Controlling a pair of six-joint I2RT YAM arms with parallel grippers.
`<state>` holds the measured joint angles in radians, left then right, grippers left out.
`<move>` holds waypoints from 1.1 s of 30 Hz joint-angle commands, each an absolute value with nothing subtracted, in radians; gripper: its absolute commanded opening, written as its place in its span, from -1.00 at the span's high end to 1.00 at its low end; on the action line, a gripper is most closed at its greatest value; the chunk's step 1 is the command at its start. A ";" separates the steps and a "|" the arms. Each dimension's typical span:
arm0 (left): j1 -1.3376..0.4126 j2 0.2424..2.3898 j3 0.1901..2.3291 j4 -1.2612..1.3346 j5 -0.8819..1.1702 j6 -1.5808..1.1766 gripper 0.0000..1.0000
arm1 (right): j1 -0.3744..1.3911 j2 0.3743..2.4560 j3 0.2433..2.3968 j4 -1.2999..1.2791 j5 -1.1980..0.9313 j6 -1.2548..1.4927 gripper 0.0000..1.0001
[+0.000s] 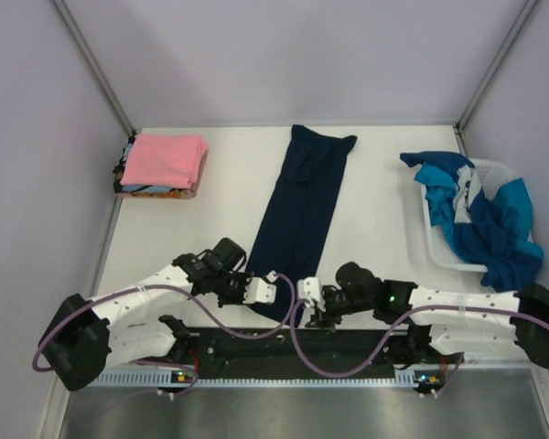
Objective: Fold and stack the t-shirts
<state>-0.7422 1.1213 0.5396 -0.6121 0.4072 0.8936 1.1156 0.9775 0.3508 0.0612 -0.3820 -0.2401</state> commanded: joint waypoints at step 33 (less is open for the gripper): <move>-0.811 1.252 0.569 -0.549 0.537 0.847 0.05 | 1.309 1.362 0.598 -0.166 -0.201 -0.594 0.98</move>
<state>-0.7959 1.2037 0.5949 -0.5774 0.5102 0.8375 1.2957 1.3849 0.5892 -0.1425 -0.2058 -0.6014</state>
